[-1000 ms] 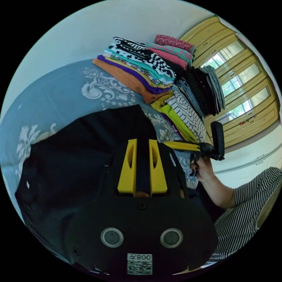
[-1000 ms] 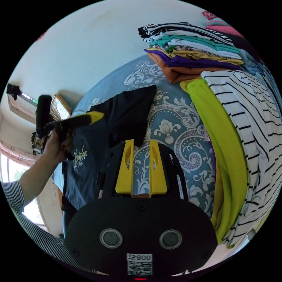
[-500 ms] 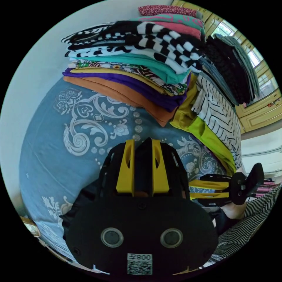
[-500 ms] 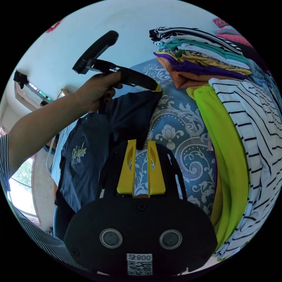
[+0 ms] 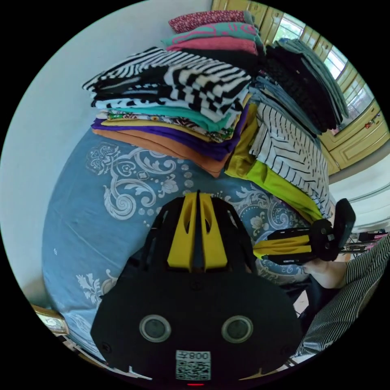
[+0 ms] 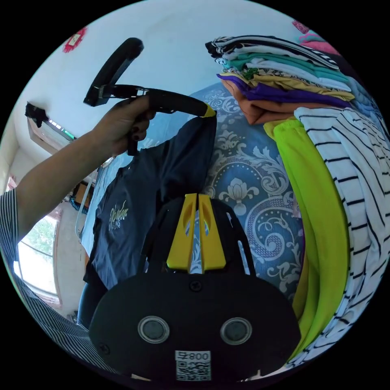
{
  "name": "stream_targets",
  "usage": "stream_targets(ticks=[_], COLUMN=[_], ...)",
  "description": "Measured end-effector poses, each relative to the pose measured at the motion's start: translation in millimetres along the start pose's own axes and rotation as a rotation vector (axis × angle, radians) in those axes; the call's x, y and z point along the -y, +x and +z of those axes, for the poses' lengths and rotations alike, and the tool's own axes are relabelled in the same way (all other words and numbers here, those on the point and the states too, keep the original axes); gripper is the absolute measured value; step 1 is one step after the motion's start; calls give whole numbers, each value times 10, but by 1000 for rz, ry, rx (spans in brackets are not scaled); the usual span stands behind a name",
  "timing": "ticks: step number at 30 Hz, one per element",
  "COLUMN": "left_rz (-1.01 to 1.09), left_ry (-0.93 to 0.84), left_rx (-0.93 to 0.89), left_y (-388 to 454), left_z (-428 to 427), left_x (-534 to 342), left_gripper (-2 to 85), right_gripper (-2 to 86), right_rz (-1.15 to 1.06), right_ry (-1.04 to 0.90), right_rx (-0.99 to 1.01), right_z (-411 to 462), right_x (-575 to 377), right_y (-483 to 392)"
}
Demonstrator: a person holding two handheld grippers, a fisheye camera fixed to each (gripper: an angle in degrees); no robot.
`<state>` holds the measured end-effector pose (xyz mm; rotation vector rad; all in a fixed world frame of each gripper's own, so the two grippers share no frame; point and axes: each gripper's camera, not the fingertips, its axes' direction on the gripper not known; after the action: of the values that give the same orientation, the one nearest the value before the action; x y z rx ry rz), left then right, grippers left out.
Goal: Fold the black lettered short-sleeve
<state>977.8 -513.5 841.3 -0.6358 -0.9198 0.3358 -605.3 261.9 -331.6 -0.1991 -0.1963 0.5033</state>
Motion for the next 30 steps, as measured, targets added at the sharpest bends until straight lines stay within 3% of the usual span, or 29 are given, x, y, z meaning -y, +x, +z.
stream_targets(ticks=[12, 19, 30], left_rz=[-301, -464, -569], left_ry=[193, 207, 129], left_rx=[-143, -217, -187], left_y=[-1193, -1684, -2027], left_z=[-807, -537, 117], left_x=[-1343, -2304, -2988], left_gripper=[11, 13, 31], right_gripper=[3, 4, 7], right_rz=[-242, -336, -354], right_ry=[76, -22, -165], right_rx=[293, 290, 212], right_z=[-109, 187, 568], right_x=[27, 32, 195], right_y=[-454, -837, -1179])
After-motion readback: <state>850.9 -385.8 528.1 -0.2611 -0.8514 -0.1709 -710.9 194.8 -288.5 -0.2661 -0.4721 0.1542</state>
